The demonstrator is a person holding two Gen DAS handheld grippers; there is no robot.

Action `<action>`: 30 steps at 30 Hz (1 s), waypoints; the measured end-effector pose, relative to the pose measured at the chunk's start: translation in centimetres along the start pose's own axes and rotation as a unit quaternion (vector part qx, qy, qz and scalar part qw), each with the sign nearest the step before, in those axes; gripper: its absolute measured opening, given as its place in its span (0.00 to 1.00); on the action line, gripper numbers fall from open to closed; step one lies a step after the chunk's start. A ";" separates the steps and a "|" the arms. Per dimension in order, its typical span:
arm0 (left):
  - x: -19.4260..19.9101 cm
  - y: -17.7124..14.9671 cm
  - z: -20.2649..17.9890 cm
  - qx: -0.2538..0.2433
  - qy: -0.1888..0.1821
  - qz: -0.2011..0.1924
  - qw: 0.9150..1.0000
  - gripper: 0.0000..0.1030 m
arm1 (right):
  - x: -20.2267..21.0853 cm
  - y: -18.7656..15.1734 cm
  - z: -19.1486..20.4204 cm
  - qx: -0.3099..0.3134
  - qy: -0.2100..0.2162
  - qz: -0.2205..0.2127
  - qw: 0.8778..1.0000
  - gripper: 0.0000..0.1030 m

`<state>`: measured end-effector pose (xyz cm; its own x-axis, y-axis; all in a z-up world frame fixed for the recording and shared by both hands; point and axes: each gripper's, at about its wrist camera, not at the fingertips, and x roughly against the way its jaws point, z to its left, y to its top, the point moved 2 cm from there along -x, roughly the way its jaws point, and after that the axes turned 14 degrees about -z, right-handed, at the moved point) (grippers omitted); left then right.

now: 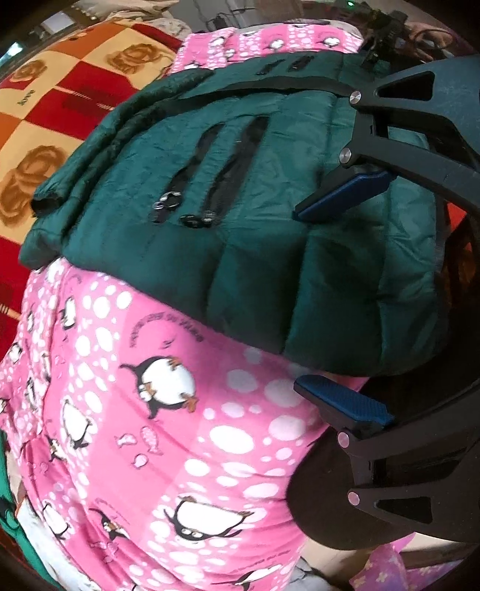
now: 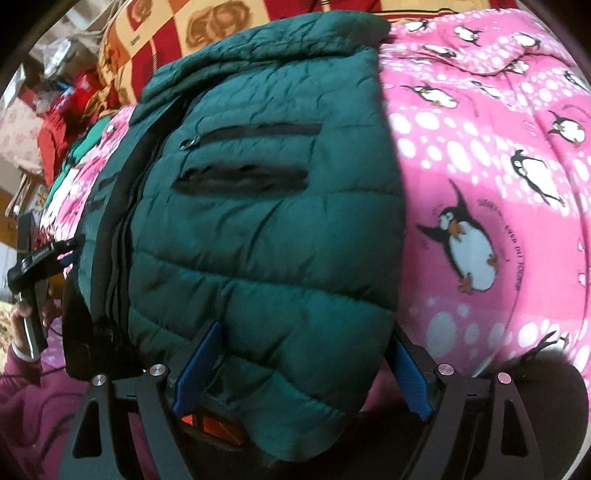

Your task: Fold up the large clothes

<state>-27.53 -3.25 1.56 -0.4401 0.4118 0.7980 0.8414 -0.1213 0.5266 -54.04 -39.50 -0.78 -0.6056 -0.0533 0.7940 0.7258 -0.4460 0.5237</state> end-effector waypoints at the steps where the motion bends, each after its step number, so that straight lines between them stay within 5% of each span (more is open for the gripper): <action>1: 0.0 -0.3 -0.1 -0.004 -0.002 0.005 1.000 0.83 | 0.0 -0.1 0.1 0.001 0.004 0.001 1.000 0.82; 18: 0.1 -2.1 -0.3 -0.014 -0.015 0.008 1.000 0.81 | -0.1 -1.4 0.9 0.037 0.032 0.003 0.999 0.77; 20: 0.3 -2.0 -0.6 -0.021 -0.021 0.004 1.000 0.67 | 0.0 -1.2 1.4 0.052 0.036 -0.009 0.998 0.49; 24: 1.4 -1.9 -1.7 -0.057 -0.006 -0.020 0.998 0.34 | 0.2 -0.8 0.7 0.029 0.051 -0.024 0.998 0.39; 30: 3.6 -0.9 -3.2 -0.092 0.003 -0.067 0.994 0.15 | 2.0 0.1 0.5 0.028 0.082 -0.048 0.995 0.27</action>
<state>-30.93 -4.55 4.90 -0.5474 0.4297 0.7181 0.7038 -0.2279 0.6729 -55.08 -39.23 1.01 -0.7152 -0.1592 0.6806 0.6757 -0.4065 0.6150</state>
